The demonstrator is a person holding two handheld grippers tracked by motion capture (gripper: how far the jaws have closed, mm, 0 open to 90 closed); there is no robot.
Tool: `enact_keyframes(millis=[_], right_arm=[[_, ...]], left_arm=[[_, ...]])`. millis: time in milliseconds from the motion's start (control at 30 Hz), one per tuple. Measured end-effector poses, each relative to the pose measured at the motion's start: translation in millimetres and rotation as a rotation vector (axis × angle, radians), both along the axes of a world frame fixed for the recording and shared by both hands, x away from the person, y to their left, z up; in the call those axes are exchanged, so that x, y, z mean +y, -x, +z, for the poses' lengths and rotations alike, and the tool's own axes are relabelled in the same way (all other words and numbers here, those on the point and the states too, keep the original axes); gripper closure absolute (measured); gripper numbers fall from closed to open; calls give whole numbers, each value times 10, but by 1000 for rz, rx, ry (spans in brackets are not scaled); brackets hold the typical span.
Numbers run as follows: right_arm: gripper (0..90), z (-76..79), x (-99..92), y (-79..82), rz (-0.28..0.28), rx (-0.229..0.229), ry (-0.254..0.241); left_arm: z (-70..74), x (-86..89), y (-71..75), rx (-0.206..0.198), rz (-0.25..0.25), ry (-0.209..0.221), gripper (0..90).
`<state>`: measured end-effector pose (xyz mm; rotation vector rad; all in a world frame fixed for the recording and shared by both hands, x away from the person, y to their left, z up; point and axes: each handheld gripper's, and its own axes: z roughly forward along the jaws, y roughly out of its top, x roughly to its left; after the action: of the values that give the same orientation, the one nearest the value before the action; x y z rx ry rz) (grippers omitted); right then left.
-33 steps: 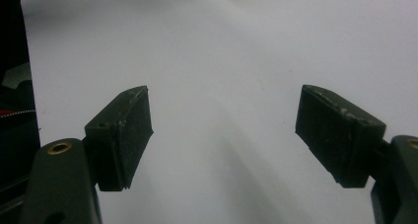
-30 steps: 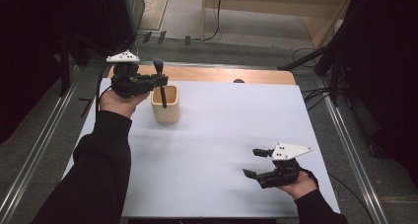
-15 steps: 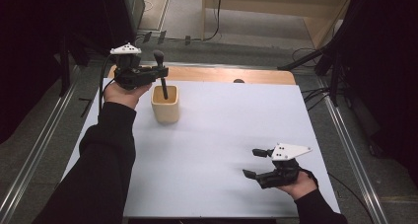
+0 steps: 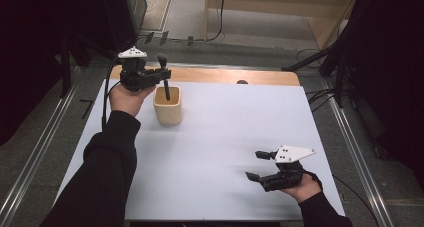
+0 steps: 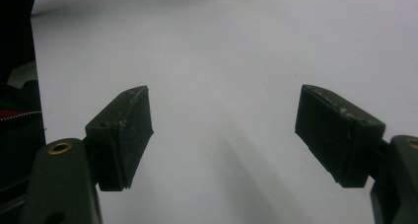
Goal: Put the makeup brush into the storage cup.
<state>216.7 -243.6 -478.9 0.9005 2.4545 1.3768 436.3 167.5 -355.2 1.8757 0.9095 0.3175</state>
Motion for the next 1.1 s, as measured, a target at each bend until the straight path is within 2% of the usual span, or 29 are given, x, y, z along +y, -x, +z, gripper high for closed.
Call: enact_keyframes(millis=[400, 900, 1100], right_arm=[[226, 5, -1, 1, 0, 1, -3], [226, 12, 3, 4, 5, 0, -6], [226, 13, 6, 6, 5, 0, -7]], left_arm=[[-172, 21, -35, 21, 24, 8, 775], [-341, 25, -55, 54, 21, -8, 773], [-366, 34, -45, 59, 21, -8, 773]])
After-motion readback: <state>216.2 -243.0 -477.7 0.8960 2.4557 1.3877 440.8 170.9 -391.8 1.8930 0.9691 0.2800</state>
